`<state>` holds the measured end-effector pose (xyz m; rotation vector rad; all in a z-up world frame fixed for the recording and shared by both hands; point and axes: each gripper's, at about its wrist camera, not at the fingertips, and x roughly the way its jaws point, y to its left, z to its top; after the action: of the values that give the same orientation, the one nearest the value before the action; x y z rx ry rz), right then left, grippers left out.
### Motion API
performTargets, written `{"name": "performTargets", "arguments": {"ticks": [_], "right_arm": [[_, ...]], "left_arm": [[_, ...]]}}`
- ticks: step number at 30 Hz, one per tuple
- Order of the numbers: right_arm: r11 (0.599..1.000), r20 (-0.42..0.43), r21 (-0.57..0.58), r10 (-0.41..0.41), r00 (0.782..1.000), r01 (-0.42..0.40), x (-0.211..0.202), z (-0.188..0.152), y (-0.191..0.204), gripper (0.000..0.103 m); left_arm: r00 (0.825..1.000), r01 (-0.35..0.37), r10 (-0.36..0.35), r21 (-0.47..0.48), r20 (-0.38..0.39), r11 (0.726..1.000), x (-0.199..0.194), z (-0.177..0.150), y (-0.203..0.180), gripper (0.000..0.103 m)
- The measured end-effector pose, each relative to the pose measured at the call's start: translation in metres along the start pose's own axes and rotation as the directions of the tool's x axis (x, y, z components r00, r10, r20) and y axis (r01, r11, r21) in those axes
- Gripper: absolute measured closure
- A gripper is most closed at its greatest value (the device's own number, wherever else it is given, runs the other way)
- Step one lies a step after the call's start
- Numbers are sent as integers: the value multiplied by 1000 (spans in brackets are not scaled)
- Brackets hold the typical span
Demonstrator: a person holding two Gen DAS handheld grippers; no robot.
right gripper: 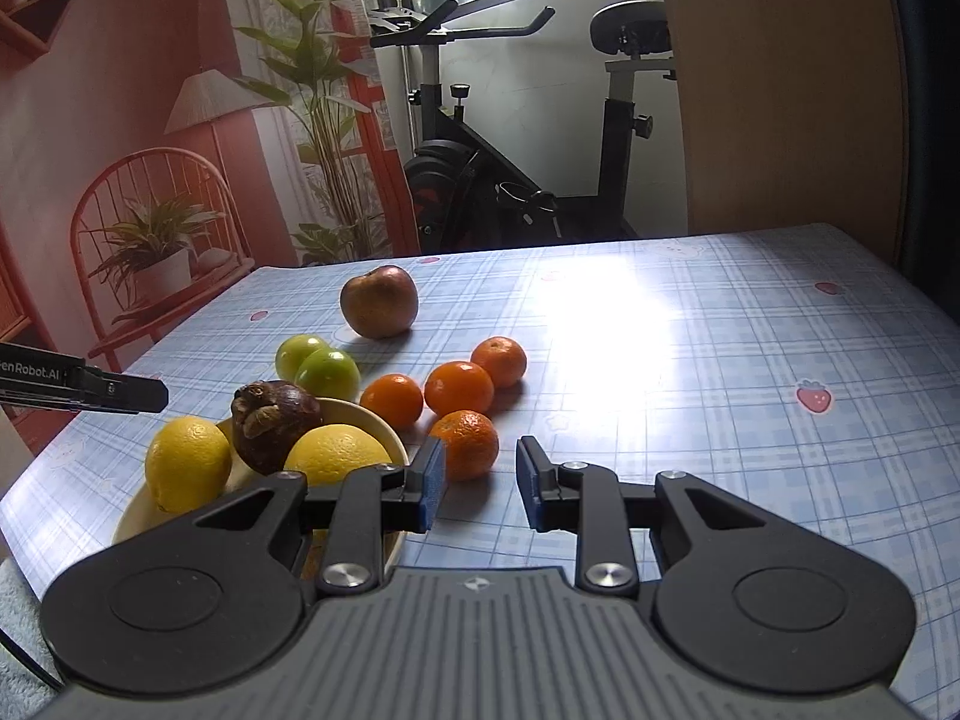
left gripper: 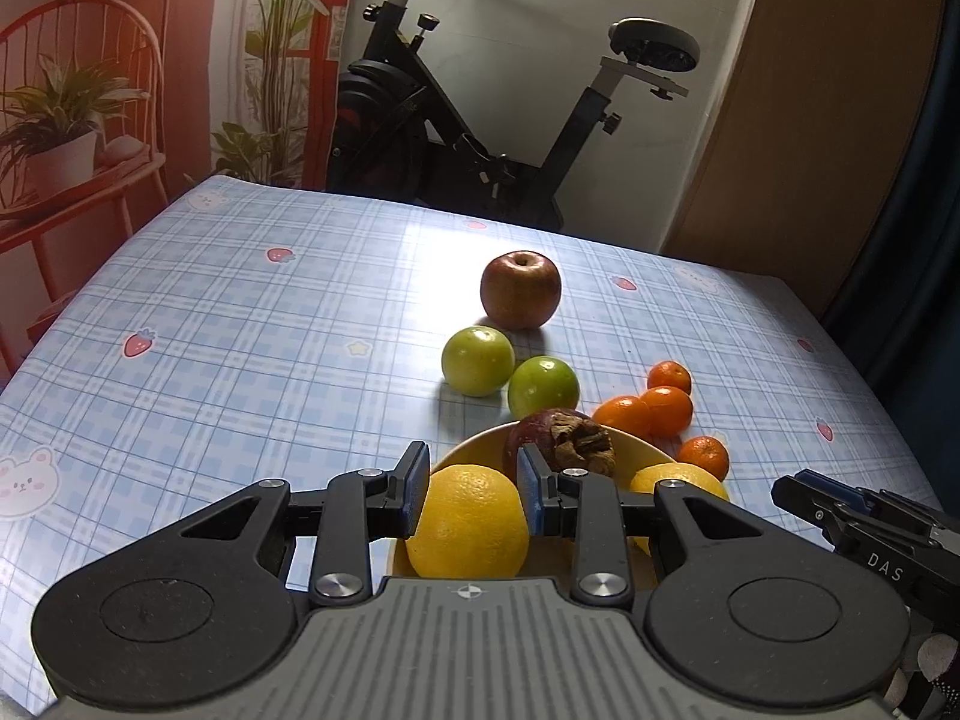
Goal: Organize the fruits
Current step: 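Move the open right gripper toward a mandarin orange beside the plate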
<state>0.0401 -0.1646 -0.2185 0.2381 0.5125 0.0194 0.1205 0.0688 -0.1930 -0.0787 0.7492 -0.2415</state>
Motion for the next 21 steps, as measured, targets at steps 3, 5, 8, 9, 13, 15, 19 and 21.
{"name": "performTargets", "arguments": {"ticks": [3, 5, 8, 9, 13, 15, 19, 21], "right_arm": [[1000, 9, 20, -20, 1000, 20, 2, -3, -6, 74], [999, 9, 30, -24, 1000, 24, 3, -5, -9, 74], [999, 13, 43, -23, 1000, 22, 3, -4, -12, 74], [999, 16, 45, -18, 1000, 18, 3, -3, -13, 74], [999, 13, 53, -12, 1000, 11, 5, -2, -15, 74], [998, 11, 55, -6, 1000, 5, 4, -3, -17, 74], [998, 12, 59, 5, 1000, -6, 6, 1, -20, 74], [998, 16, 62, 7, 1000, -8, 6, 2, -23, 74]], "left_arm": [[1000, -18, 18, -14, 15, 1000, -1, 1, 3, 69], [999, -26, 26, -23, 20, 999, -1, 1, 5, 69], [999, -37, 37, -22, 20, 999, 1, 1, 6, 69], [999, -37, 37, -22, 18, 999, 1, 1, 6, 69], [999, -38, 38, -15, 15, 999, 3, 0, 5, 69], [999, -38, 38, -10, 13, 999, 3, 1, 4, 69], [999, -40, 40, -7, 26, 999, 1, 6, 4, 69], [998, -42, 42, -4, 37, 999, -1, 9, 4, 69]]}}
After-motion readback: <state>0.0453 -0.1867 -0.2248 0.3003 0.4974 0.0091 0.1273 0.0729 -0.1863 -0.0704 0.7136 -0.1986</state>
